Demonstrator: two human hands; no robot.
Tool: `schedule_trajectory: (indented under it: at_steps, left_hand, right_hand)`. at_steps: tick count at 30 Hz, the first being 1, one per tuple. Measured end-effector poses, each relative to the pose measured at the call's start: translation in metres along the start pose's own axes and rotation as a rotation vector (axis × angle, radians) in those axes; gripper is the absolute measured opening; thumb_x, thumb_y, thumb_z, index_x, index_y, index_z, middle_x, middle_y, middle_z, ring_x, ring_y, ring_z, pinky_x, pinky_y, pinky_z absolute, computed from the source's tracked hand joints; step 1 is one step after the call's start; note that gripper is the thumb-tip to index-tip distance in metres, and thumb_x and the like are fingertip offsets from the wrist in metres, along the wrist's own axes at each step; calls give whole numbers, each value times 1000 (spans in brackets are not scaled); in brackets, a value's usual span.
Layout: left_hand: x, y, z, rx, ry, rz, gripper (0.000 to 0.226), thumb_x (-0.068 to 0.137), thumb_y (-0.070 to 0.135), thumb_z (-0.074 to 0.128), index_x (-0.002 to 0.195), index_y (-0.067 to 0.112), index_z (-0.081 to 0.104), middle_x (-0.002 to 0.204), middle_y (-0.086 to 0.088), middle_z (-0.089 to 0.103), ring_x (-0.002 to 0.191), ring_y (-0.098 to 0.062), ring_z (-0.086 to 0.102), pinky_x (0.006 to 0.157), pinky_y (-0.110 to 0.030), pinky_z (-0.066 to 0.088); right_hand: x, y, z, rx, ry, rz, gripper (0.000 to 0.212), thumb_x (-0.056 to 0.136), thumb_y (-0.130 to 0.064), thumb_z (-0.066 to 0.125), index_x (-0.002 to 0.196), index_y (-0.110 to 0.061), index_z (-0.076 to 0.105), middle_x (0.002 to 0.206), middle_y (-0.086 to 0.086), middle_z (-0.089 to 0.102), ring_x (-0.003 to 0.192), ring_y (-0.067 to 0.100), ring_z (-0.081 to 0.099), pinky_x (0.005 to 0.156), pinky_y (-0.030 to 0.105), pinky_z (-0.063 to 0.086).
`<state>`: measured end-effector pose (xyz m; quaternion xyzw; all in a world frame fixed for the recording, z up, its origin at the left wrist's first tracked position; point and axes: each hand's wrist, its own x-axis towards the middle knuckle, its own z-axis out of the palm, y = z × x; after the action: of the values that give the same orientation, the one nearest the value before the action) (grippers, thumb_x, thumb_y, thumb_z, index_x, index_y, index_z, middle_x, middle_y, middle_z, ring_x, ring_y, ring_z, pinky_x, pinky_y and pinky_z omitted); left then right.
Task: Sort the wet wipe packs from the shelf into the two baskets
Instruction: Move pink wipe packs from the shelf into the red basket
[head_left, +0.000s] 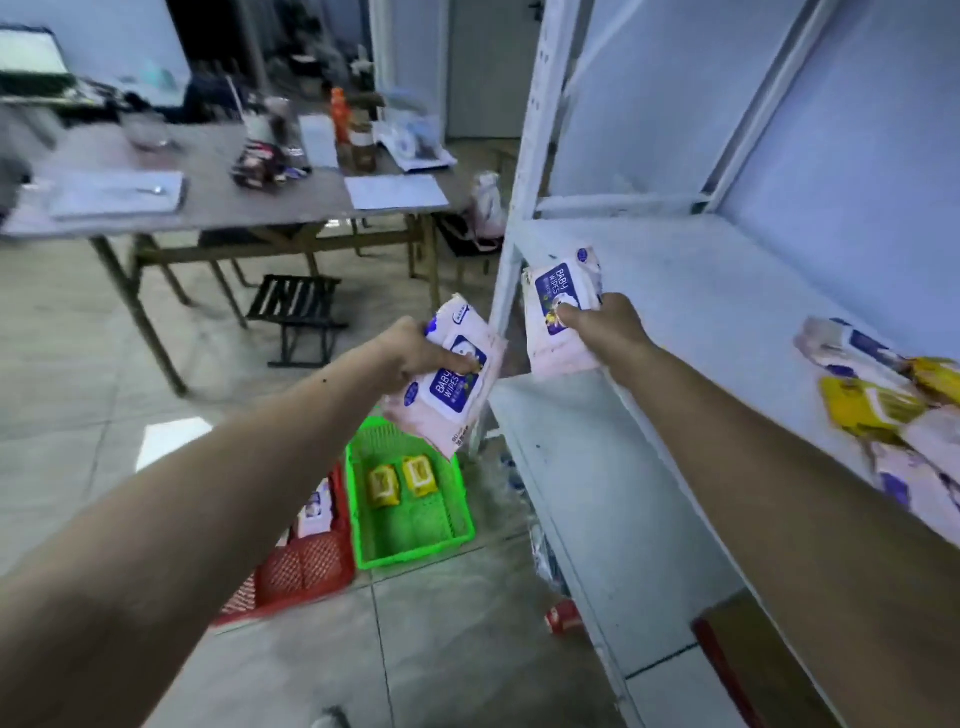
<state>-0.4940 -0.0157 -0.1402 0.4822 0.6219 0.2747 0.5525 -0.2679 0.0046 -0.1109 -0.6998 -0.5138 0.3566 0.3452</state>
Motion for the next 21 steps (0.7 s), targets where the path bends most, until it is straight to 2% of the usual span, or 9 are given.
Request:
schedule_trajectory:
  at_steps: [3,6,8,11,15,17,19,21]
  left_hand:
    - [-3,-46,-71,-36,125,-75,21,71,2,83,81,8,66,78,-12,72,47,-14,65,51,-28,58]
    - [-1,-91,-137,-44,225,-168,21,72,7,83,78,10,63,59,-3,70,37,-8,62,34,-20,48]
    - [2,-122,-171,-48,265,-223,21,74,10,82,82,10,63,70,-6,68,37,-6,62,32,-17,44]
    - [14,-177,-214,-42,297,-304,30,74,15,82,99,7,66,85,-8,70,55,-12,65,37,-19,49]
    - [37,-244,-249,-49,306,-439,25,75,21,82,90,13,63,85,-6,71,62,-14,67,42,-22,51]
    - [53,-277,-260,-76,301,-481,25,74,17,82,88,14,62,90,-9,72,69,-19,70,52,-28,56]
    - [73,-313,-269,-107,309,-530,31,73,15,83,96,12,63,97,-10,72,81,-25,72,67,-37,60]
    - [97,-353,-273,-148,323,-572,40,72,13,83,106,10,62,99,-9,72,83,-25,72,69,-39,61]
  right_hand:
    - [2,-21,90,-22,-98,-28,40,86,-29,64,121,-11,64,117,9,69,107,29,65,97,39,52]
    - [8,-35,183,-9,-196,-22,34,87,-22,67,117,-6,66,115,12,70,104,29,67,92,38,54]
    - [10,-35,238,7,-253,1,34,86,-19,69,117,-4,66,114,14,71,104,30,68,92,41,55]
    - [13,-24,318,0,-340,61,39,83,-20,71,117,-5,63,115,14,69,104,31,67,93,45,54]
    - [25,2,406,-29,-434,125,27,83,-17,68,108,-6,67,111,15,72,100,32,68,91,45,55]
    - [34,15,444,-54,-467,149,20,83,-15,65,101,-9,69,107,16,73,97,32,69,89,45,56]
    - [46,33,484,-95,-500,164,17,84,-15,64,99,-10,70,105,16,73,96,33,70,89,44,56]
    - [60,58,525,-135,-534,179,19,85,-17,64,100,-8,69,105,15,74,96,32,70,88,43,56]
